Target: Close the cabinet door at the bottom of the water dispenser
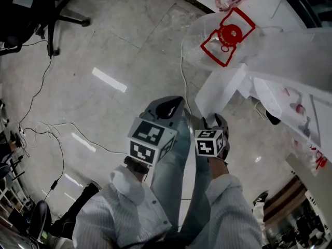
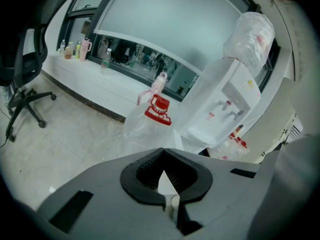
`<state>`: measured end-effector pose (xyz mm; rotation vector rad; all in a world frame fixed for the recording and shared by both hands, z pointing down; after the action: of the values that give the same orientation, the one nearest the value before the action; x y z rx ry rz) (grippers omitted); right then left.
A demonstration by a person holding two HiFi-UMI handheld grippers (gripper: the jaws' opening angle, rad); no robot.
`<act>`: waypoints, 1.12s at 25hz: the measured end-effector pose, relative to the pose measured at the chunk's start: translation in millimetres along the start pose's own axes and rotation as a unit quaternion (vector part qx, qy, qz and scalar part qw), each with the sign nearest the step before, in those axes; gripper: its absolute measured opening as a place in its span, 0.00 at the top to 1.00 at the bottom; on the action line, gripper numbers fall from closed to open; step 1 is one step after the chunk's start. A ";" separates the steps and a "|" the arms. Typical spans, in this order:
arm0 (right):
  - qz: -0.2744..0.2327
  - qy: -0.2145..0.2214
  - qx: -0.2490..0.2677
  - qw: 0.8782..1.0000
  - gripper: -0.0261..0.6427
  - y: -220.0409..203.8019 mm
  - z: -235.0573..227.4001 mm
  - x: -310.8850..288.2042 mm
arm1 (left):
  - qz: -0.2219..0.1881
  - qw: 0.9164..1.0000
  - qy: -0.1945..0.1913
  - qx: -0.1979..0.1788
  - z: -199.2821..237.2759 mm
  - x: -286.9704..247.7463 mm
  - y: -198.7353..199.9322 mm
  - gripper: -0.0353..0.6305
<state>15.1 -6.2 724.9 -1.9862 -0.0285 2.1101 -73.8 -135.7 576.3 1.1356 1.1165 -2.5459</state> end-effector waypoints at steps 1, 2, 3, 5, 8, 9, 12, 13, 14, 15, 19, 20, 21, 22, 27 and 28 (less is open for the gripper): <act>0.002 -0.001 -0.004 1.000 0.68 -4.5 -2.7 0.5 | 0.000 1.000 -0.001 -0.002 -3.2 -0.8 -0.6 0.93; 0.003 -0.002 -0.009 1.000 0.68 -9.0 -5.8 0.9 | 0.001 1.000 -0.001 -0.004 -6.1 -2.2 -1.3 0.93; 0.005 -0.003 -0.014 1.000 0.68 -13.8 -9.4 1.2 | 0.002 1.000 -0.001 -0.006 -8.9 -4.0 -2.1 0.93; 0.010 -0.004 -0.025 1.000 0.68 -24.9 -17.3 2.3 | 0.003 1.000 0.001 -0.006 -15.2 -7.6 -3.6 0.93; 0.013 -0.005 -0.032 0.999 0.69 -40.2 -31.9 4.3 | 0.002 1.000 0.006 -0.002 -28.4 -13.2 -5.6 0.93; 0.012 -0.006 -0.031 0.999 0.69 -44.5 -37.6 4.7 | 0.001 1.000 0.007 -0.002 -33.6 -15.0 -6.7 0.93; 0.013 -0.011 -0.029 0.999 0.69 -61.0 -55.9 6.6 | 0.000 1.000 0.012 0.004 -51.9 -20.4 -14.5 0.93; 0.013 -0.013 -0.030 0.999 0.69 -67.7 -62.8 7.5 | 0.000 1.000 0.014 0.006 -58.2 -22.8 -18.3 0.93; 0.013 -0.015 -0.032 0.999 0.69 -74.1 -70.2 8.0 | 0.000 1.000 0.016 0.009 -64.1 -25.9 -21.9 0.93; 0.013 -0.016 -0.035 0.999 0.70 -80.1 -77.9 8.3 | 0.001 1.000 0.018 0.012 -69.7 -29.5 -25.1 0.93; 0.011 -0.021 -0.029 0.999 0.70 -100.8 -109.4 8.0 | -0.005 0.999 0.026 0.026 -93.8 -44.6 -33.1 0.93; 0.009 -0.024 -0.023 0.999 0.70 -105.1 -117.4 7.7 | -0.008 0.999 0.027 0.030 -100.4 -48.3 -34.1 0.93; 0.008 -0.026 -0.018 0.999 0.71 -109.1 -125.0 7.6 | -0.011 0.999 0.029 0.033 -106.9 -51.9 -35.2 0.93; 0.006 -0.028 -0.013 1.000 0.71 -112.5 -132.1 7.6 | -0.013 0.999 0.030 0.035 -113.3 -55.5 -36.7 0.93; -0.005 -0.035 0.000 0.999 0.71 -124.4 -164.2 6.1 | -0.021 0.998 0.037 0.049 -139.7 -73.3 -41.2 0.93; -0.006 -0.035 -0.004 0.999 0.71 -127.1 -170.8 5.2 | -0.023 0.998 0.038 0.051 -144.1 -76.5 -41.9 0.93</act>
<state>203.8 92.3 729.9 -1.9103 -0.0603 2.1754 48.2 -20.3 589.7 1.2555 1.0523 -2.6415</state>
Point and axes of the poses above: the fingertips, and each gripper's own axes: x backward along the fingers, z to its left, y out of its top, the point moved 1 cm from there along x, backward along the fingers, and after that the axes turned 3 degrees about z, right-handed, at the moved point
